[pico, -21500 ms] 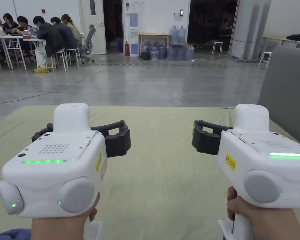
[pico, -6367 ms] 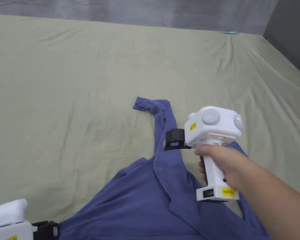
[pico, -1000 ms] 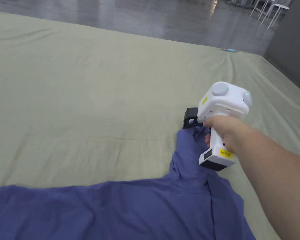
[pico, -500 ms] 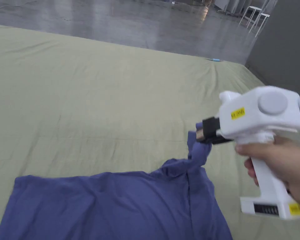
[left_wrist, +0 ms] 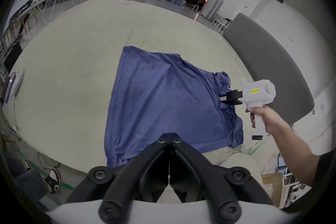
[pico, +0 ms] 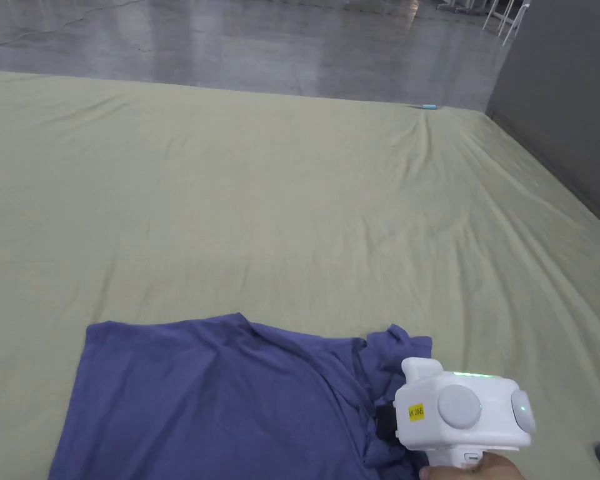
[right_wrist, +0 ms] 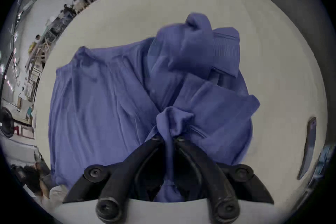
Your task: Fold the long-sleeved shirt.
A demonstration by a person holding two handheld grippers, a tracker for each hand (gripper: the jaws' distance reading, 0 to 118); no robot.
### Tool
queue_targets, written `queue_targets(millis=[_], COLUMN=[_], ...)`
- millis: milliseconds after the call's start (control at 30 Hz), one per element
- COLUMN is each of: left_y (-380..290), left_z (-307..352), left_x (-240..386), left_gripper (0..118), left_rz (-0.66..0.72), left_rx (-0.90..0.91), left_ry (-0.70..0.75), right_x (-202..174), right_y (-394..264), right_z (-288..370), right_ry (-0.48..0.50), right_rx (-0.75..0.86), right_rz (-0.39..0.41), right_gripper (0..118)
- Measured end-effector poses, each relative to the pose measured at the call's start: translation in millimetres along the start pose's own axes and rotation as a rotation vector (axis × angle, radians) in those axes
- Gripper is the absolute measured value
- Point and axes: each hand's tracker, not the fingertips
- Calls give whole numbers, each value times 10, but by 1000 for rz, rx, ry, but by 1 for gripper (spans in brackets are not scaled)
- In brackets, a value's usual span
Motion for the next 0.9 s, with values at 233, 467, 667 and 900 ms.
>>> queue_targets(millis=[233,467,667,900], left_y=[38,-97,-123,1262], left_z=[187,98,-131,-726], left_x=[60,18,21,-242], left_gripper=[0,0,0,5], left_rz=[-22,-39,-13,-116], left_rx=[32,18,-54,128], left_ry=[10,25,22,85], right_x=[48,-141,-250,-177], right_y=[19,-1169,-1604,-1255], right_z=[920,1789,1575,1659], right_ry=[55,94,148,119], right_rx=[148,278,117,193], right_rz=[-14,50,40,48], right_gripper=[100,16,0,0])
